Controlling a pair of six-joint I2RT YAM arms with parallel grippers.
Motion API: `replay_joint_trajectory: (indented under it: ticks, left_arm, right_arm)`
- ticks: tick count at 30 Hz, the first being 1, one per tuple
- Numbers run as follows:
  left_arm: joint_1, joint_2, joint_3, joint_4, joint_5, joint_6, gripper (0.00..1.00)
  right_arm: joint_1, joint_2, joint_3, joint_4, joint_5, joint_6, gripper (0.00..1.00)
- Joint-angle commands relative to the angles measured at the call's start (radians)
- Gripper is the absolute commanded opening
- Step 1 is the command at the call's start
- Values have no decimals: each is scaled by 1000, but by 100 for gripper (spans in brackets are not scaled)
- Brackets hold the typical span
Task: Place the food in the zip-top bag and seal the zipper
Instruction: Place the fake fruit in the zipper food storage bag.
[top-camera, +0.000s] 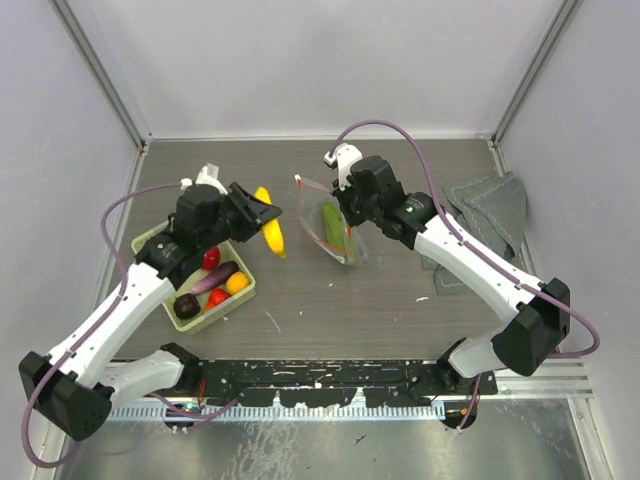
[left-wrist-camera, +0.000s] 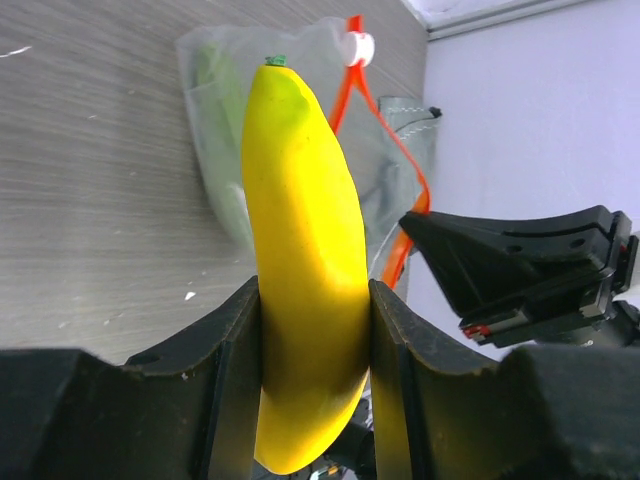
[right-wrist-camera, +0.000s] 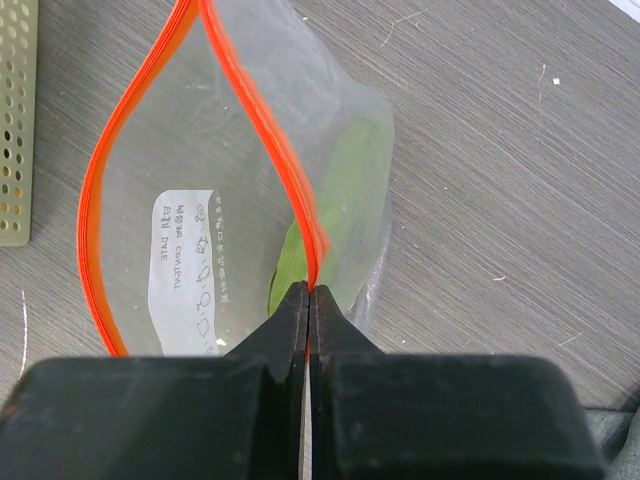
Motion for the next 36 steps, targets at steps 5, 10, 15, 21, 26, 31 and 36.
replay_joint_trajectory:
  ticks: [5, 10, 15, 21, 26, 31, 36]
  left_arm:
    - [-110, 125, 95, 336, -66, -55, 0]
    - [-157, 175, 74, 466, -127, -98, 0]
    - [-187, 215, 66, 522, -187, -108, 0]
    - [-191, 211, 35, 577, -200, -127, 0]
    - [-202, 199, 42, 537, -235, -109, 0]
    - [-224, 228, 20, 530, -233, -135, 0]
    - [-256, 264, -2, 508, -254, -146, 0]
  right_arm:
    - [2, -46, 4, 70, -14, 18, 0]
    - [2, -46, 3, 71, -15, 20, 0]
    - [2, -43, 2, 73, -15, 21, 0]
    - [2, -46, 0, 73, -16, 21, 0]
    - [2, -45, -1, 76, -18, 24, 0]
    - [2, -42, 1, 77, -20, 26, 0]
    - [1, -47, -2, 79, -15, 27, 0]
